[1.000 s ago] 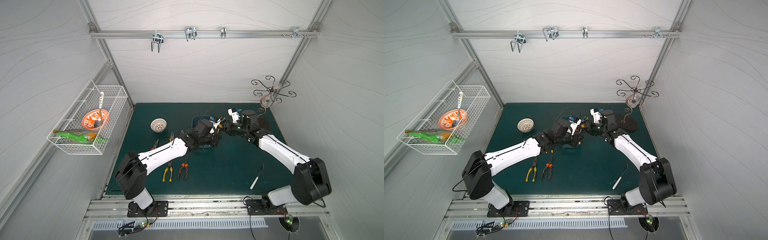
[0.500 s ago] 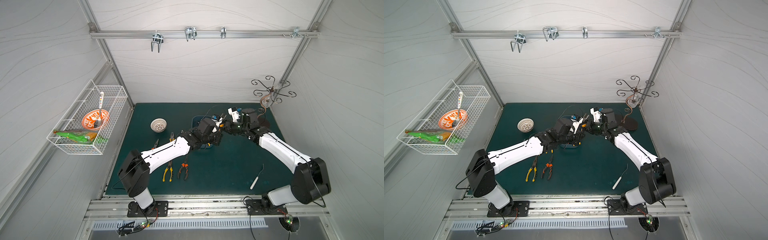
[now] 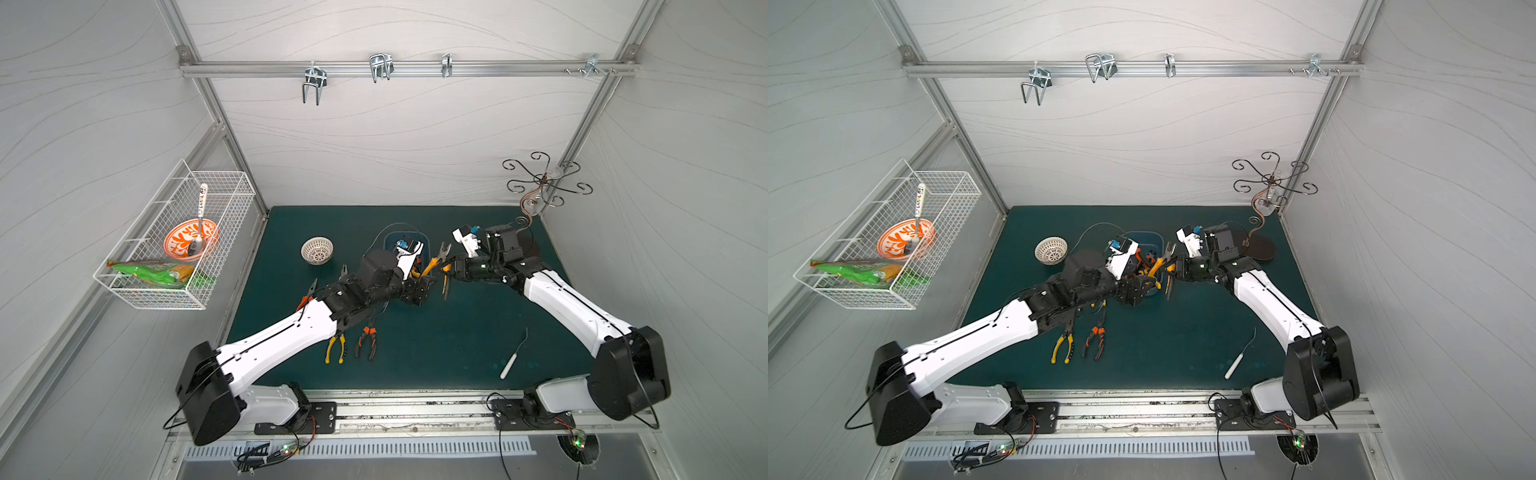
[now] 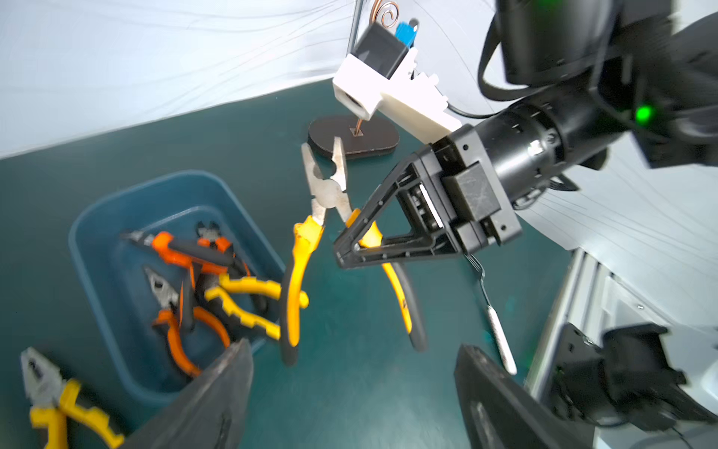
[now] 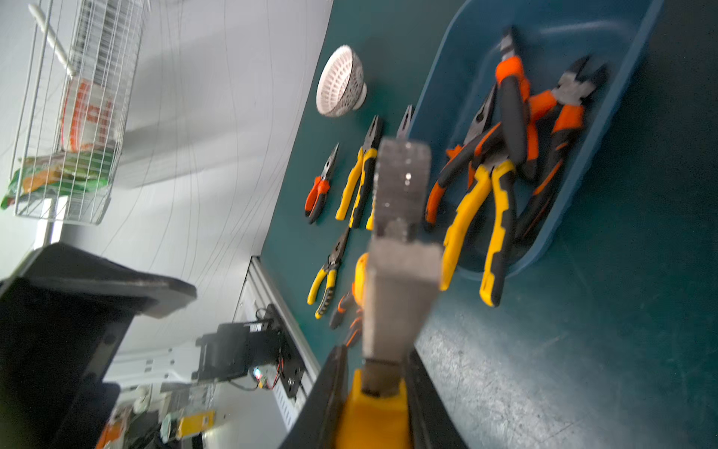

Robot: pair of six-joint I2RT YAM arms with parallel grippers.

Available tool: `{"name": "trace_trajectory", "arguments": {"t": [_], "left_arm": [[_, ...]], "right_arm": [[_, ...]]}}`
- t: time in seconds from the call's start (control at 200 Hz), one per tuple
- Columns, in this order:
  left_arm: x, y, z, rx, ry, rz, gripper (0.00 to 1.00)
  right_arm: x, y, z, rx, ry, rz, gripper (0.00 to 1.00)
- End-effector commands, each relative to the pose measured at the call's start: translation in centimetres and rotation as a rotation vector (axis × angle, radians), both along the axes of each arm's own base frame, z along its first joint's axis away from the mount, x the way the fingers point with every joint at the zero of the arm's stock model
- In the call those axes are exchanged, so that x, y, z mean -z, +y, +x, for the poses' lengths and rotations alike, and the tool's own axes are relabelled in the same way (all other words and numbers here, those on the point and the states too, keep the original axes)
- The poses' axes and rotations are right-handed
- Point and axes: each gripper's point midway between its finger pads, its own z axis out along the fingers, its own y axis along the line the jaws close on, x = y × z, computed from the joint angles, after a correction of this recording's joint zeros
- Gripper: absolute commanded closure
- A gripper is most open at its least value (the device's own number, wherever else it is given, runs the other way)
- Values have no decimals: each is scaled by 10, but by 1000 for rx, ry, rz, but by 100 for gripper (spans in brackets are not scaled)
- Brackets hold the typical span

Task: Take the pliers out of the storage box
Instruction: Pick up the pliers from the storage box, then place the pliers at the center of the board.

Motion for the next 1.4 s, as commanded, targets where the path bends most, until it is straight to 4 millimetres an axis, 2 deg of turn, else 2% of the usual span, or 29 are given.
{"name": "trace_trajectory", "arguments": {"t": [0.0, 0.1, 0.205, 0.295, 0.4, 0.57, 0.72, 0.945, 0.995, 1.08, 1.175, 1.395], "left_arm": [[9, 29, -10, -27, -35, 95, 7], [17, 53, -20, -31, -28, 147, 4], [22, 82, -20, -76, -2, 194, 3], [24, 100, -20, -106, -18, 222, 1], [23, 112, -20, -129, -29, 228, 1], [27, 113, -17, -135, -19, 231, 0], [33, 109, -15, -134, 3, 228, 0], [39, 112, -12, -156, 3, 236, 0], [39, 112, -12, -157, 0, 236, 0], [38, 112, -11, -158, -1, 235, 0], [38, 111, -10, -157, -1, 236, 0], [42, 111, -10, -152, 4, 244, 0]], "right_arm": [[-2, 12, -37, -143, 11, 31, 100], [16, 27, -58, -189, 38, -5, 100], [36, 44, -76, -238, 81, -29, 100], [53, 56, -82, -252, 113, -45, 100], [73, 67, -80, -254, 157, -57, 100], [96, 81, -78, -279, 227, -86, 100], [110, 90, -91, -340, 307, -75, 100], [139, 86, -93, -311, 370, -151, 100], [144, 86, -91, -300, 380, -166, 96], [151, 84, -85, -268, 374, -199, 82], [159, 81, -79, -238, 369, -236, 74], [166, 74, -74, -188, 355, -286, 65]]}}
